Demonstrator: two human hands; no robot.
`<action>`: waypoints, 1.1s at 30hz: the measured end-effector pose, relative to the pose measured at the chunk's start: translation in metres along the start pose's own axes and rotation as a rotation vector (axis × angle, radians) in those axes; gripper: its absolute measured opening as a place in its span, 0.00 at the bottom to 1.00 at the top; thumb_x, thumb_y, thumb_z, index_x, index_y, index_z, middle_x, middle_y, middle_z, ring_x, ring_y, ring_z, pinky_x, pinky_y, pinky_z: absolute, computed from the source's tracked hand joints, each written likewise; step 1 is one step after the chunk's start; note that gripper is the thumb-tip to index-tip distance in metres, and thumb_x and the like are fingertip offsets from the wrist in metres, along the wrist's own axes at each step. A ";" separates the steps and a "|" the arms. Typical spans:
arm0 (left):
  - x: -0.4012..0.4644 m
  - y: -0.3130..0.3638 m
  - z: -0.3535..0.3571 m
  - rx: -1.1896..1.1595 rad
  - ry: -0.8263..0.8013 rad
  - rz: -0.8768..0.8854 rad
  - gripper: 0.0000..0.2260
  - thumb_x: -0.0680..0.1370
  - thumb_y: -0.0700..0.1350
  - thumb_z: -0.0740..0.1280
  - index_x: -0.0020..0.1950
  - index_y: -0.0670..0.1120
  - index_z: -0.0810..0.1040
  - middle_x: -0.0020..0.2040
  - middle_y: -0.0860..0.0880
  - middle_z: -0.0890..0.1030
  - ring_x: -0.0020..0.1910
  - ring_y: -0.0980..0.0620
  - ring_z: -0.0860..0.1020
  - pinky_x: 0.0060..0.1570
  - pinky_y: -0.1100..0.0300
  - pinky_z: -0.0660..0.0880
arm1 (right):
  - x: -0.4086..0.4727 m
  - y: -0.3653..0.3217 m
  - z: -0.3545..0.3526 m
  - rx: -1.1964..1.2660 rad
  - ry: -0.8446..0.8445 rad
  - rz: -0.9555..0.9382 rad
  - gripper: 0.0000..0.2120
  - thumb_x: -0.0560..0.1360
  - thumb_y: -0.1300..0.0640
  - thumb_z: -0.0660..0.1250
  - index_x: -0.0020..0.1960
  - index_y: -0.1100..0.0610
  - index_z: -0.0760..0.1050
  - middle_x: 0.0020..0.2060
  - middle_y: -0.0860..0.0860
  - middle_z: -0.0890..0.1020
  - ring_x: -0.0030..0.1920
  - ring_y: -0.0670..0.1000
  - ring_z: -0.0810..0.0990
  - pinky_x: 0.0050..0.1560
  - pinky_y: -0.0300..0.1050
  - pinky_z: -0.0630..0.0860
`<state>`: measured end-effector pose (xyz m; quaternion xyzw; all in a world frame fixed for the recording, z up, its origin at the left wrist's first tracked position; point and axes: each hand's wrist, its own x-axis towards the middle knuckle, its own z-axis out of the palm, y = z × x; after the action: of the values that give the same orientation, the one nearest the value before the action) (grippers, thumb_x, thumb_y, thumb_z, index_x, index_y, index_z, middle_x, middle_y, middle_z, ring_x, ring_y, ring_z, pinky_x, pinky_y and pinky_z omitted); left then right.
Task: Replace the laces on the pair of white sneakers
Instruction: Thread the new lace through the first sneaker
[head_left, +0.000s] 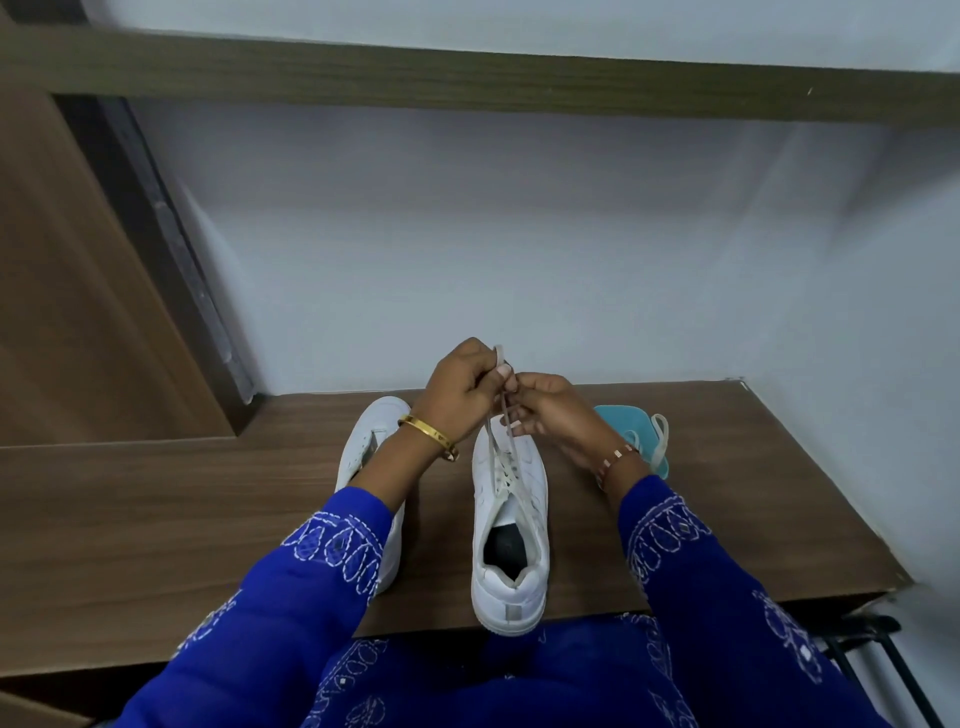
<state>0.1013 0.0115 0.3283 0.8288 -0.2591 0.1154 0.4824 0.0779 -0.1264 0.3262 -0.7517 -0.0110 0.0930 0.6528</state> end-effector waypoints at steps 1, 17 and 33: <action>0.000 -0.001 0.001 -0.034 0.007 -0.015 0.10 0.78 0.37 0.62 0.38 0.34 0.78 0.38 0.48 0.71 0.39 0.48 0.74 0.43 0.62 0.70 | 0.000 -0.001 0.000 0.001 0.008 0.011 0.12 0.79 0.60 0.58 0.40 0.56 0.77 0.34 0.50 0.81 0.35 0.47 0.79 0.46 0.48 0.78; 0.010 0.006 -0.010 -0.651 0.055 -0.258 0.13 0.80 0.35 0.57 0.39 0.43 0.76 0.45 0.49 0.82 0.42 0.55 0.82 0.51 0.58 0.77 | -0.001 -0.016 0.010 0.231 0.214 0.024 0.06 0.75 0.62 0.64 0.40 0.59 0.78 0.30 0.53 0.75 0.28 0.47 0.68 0.31 0.39 0.67; -0.010 -0.011 0.003 -1.274 0.162 -0.584 0.14 0.82 0.39 0.51 0.38 0.43 0.69 0.32 0.46 0.82 0.43 0.48 0.80 0.51 0.53 0.74 | -0.001 0.000 0.004 1.019 0.213 -0.034 0.11 0.79 0.64 0.55 0.40 0.59 0.71 0.32 0.55 0.83 0.36 0.52 0.84 0.48 0.46 0.78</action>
<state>0.0982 0.0163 0.3143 0.4096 -0.0064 -0.1313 0.9027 0.0766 -0.1226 0.3253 -0.3436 0.0902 -0.0010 0.9348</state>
